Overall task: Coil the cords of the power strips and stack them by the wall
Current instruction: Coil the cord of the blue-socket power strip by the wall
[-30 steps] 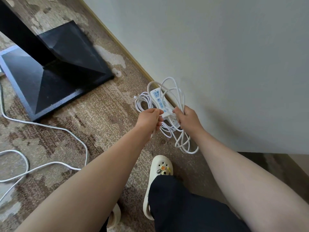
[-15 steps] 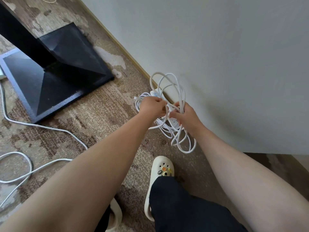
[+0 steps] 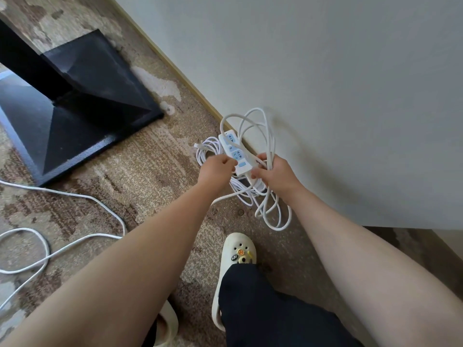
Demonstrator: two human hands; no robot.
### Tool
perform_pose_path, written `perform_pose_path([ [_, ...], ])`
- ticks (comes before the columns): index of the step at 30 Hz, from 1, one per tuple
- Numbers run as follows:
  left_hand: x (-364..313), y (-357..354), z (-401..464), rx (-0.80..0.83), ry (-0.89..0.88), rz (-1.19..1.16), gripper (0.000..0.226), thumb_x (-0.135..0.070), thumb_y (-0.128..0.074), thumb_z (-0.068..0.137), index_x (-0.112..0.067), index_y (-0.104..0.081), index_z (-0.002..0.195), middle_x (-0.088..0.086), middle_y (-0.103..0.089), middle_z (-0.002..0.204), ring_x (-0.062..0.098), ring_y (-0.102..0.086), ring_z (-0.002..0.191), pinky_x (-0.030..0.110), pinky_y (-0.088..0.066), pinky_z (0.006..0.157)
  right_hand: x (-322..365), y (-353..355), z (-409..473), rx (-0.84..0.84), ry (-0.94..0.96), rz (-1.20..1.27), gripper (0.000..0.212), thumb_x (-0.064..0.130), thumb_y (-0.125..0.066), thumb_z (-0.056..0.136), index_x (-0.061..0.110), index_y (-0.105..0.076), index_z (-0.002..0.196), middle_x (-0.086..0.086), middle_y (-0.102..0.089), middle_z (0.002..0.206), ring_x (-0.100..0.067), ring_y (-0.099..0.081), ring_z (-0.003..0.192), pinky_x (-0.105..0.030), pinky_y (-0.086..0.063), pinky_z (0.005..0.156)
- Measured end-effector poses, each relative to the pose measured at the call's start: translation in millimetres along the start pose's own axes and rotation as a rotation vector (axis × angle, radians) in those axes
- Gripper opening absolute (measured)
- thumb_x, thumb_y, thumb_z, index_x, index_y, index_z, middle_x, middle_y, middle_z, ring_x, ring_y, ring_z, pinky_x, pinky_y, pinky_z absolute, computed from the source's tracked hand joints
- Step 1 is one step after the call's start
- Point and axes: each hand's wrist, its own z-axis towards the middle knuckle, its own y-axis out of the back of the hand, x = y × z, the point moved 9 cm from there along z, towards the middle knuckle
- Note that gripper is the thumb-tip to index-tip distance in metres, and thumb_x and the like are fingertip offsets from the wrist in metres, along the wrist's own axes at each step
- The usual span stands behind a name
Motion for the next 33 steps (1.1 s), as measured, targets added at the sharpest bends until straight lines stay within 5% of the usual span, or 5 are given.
perform_pose_path([
  [4, 36.3, -38.7, -20.6, 0.367, -0.022, 0.199, 0.039, -0.027, -0.038, 0.103, -0.01, -0.054, 0.134, 0.01, -0.056, 0.134, 0.026, -0.055, 0.118, 0.042, -0.041, 0.104, 6.6, -3.7, 3.0, -0.01, 0.041, -0.072, 0.018, 0.014, -0.062, 0.094, 0.009, -0.06, 0.11, 0.0, -0.063, 0.078, 0.004, -0.06, 0.062, -0.011, -0.045, 0.06],
  [10, 75.5, -37.3, -37.1, 0.44, -0.057, 0.202, 0.032, -0.029, -0.04, 0.103, -0.016, -0.068, 0.108, 0.003, -0.063, 0.084, 0.017, -0.057, 0.079, 0.032, -0.046, 0.078, 9.2, 5.0, 10.1, -0.081, 0.045, -0.12, 0.005, 0.019, -0.052, 0.099, 0.018, -0.056, 0.103, 0.0, -0.058, 0.07, -0.008, -0.059, 0.061, -0.033, -0.052, 0.068],
  [19, 140.7, 10.6, -46.8, 0.383, 0.007, 0.284, 0.025, -0.033, -0.045, 0.101, -0.024, -0.068, 0.098, -0.005, -0.05, 0.064, 0.008, -0.037, 0.049, 0.019, -0.035, 0.048, 14.4, 27.7, 23.2, -0.146, 0.068, -0.347, 0.01, 0.025, -0.05, 0.099, 0.021, -0.055, 0.106, 0.005, -0.055, 0.076, -0.025, -0.057, 0.078, -0.047, -0.053, 0.082],
  [28, 75.7, -17.9, -53.0, 0.408, -0.245, 0.485, 0.021, -0.037, -0.047, 0.099, -0.031, -0.066, 0.094, -0.009, -0.06, 0.069, 0.003, -0.045, 0.05, 0.017, -0.038, 0.052, 24.6, -6.4, 29.6, -0.112, 0.066, -0.292, 0.026, 0.027, -0.058, 0.097, 0.021, -0.062, 0.121, 0.002, -0.064, 0.078, -0.017, -0.065, 0.064, -0.043, -0.059, 0.073],
  [33, 44.7, -33.5, -59.3, 0.401, -0.331, 0.442, 0.024, -0.032, -0.045, 0.101, -0.022, -0.066, 0.095, -0.016, -0.053, 0.071, 0.001, -0.043, 0.056, 0.02, -0.035, 0.058, 41.5, -23.8, 25.6, -0.099, 0.212, -0.553, 0.031, 0.032, -0.051, 0.099, 0.022, -0.061, 0.126, 0.002, -0.064, 0.086, -0.023, -0.06, 0.078, -0.035, -0.046, 0.069],
])
